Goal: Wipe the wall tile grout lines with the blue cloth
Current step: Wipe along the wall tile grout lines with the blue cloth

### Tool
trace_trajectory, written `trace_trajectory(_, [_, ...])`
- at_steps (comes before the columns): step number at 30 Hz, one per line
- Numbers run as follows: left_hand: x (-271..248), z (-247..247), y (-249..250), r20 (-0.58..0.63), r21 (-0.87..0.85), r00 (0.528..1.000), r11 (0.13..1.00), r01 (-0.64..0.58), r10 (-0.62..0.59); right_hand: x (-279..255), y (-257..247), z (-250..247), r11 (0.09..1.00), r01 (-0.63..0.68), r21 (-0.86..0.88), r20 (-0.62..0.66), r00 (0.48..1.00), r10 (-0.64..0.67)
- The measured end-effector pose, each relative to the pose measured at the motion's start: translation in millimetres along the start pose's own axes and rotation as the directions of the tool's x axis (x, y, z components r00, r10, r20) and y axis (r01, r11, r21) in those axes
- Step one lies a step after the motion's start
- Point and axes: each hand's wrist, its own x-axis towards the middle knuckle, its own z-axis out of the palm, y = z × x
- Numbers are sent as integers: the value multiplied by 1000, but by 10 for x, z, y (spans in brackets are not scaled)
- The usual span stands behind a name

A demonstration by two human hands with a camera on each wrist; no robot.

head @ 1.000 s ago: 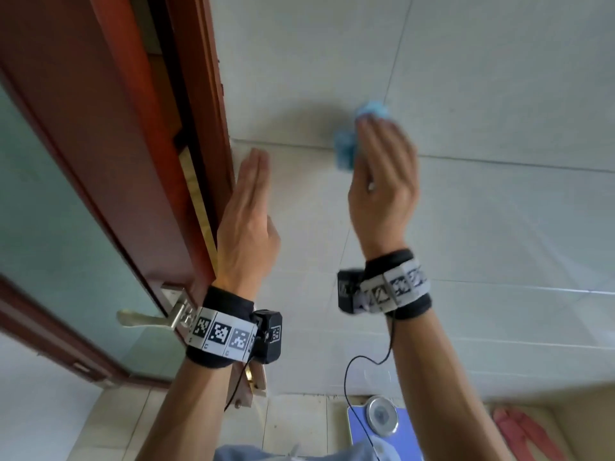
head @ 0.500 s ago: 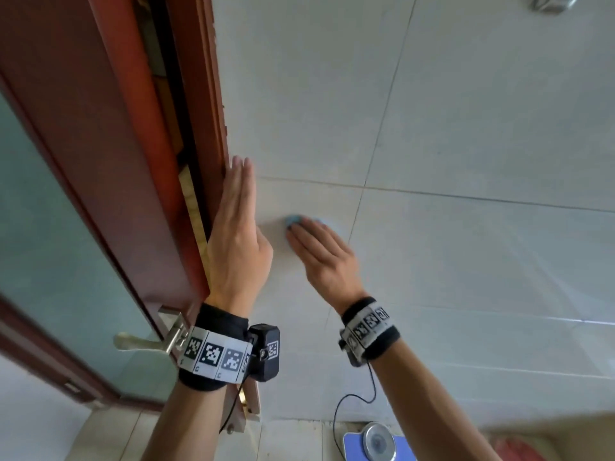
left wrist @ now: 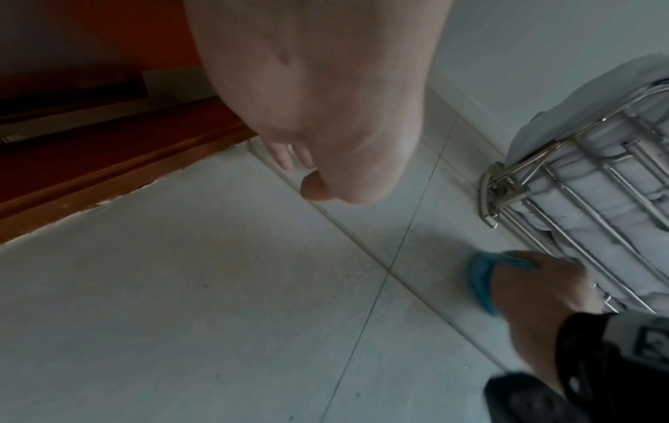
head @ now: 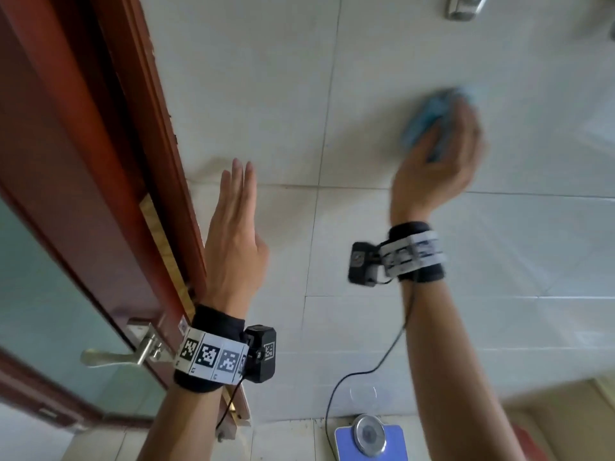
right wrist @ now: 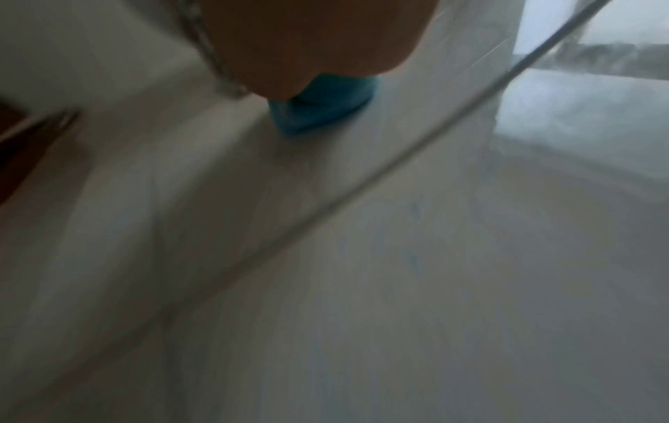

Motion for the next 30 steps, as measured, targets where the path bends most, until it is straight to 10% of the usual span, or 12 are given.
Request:
trace_trajectory(2, [12, 14, 8, -4, 3, 1000, 1000, -9, 10, -527, -186, -21, 985, 161, 57, 201, 965, -169])
trace_trajectory(6, [42, -15, -8, -30, 8, 1000, 1000, 10, -10, -960, -354, -200, 857, 455, 242, 528, 679, -510])
trace_trajectory(11, [21, -97, -67, -41, 61, 997, 996, 65, -62, -9, -418, 64, 953, 274, 131, 255, 919, -300])
trace_trajectory(14, [31, -64, -111, 3, 109, 999, 993, 48, -48, 22, -482, 325, 942, 296, 161, 313, 890, -333])
trace_trajectory(22, [-122, -89, -109, 101, 193, 987, 976, 102, -123, -1256, 29, -364, 693, 493, 526, 580, 388, -716])
trace_trajectory(27, [-211, -51, -7, 100, 227, 981, 964, 141, -167, -405, -178, -25, 829, 388, 403, 463, 695, -550])
trace_trajectory(30, [-184, 76, 29, 92, 206, 985, 970, 126, -147, -236, -279, 193, 856, 395, 335, 417, 752, -510])
